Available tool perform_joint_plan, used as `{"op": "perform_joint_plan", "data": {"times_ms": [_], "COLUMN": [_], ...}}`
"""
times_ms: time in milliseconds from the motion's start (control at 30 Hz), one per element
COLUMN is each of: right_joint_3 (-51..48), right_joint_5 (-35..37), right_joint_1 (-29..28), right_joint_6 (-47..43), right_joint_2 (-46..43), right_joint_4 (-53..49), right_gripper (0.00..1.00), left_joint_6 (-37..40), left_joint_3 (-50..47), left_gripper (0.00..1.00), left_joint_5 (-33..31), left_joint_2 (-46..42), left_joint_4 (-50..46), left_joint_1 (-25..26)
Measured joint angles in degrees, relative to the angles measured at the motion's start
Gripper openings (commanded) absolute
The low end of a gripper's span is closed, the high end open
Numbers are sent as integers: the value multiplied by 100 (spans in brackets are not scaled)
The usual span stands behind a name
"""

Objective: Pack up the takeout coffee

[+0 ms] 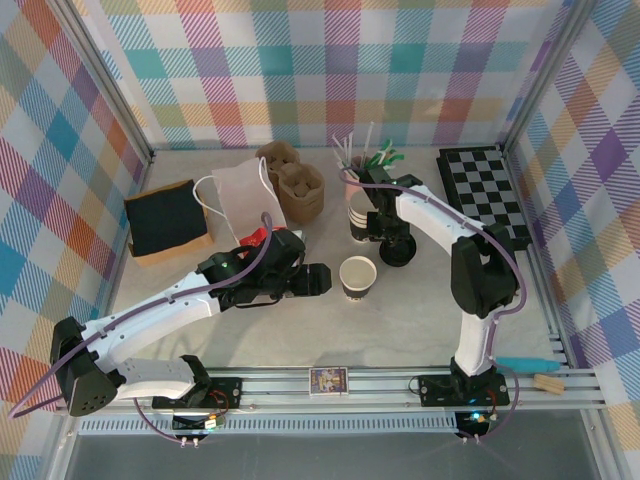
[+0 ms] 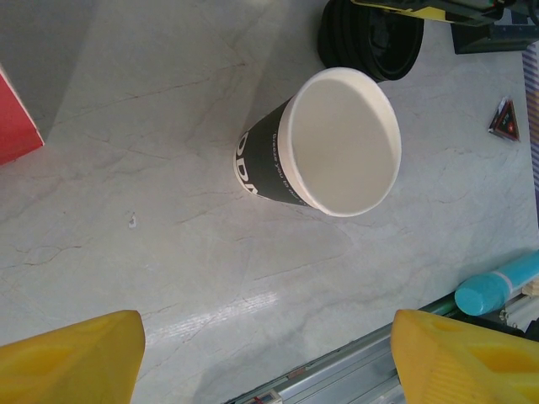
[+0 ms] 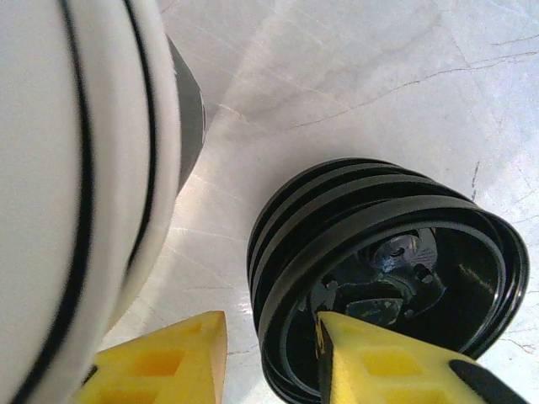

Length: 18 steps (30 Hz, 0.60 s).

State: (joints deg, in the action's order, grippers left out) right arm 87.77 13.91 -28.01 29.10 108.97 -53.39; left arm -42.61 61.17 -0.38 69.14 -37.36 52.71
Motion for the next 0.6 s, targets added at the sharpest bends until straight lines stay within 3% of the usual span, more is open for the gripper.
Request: {"op": "perform_joint_plan", "data": {"times_ms": [600], "right_joint_3": [0], "right_joint_5": [-2], "right_joint_1": [11], "right_joint_6": [22], "right_joint_2": [170], "right_joint_4": [66], "right_gripper": [31], "left_joint_6": [0], "left_joint_3": [-76], "left_gripper": [77], "left_joint_5": [-7], "left_joint_2": [-96], "left_joint_4": [-17], "left_joint_1": [-4]}}
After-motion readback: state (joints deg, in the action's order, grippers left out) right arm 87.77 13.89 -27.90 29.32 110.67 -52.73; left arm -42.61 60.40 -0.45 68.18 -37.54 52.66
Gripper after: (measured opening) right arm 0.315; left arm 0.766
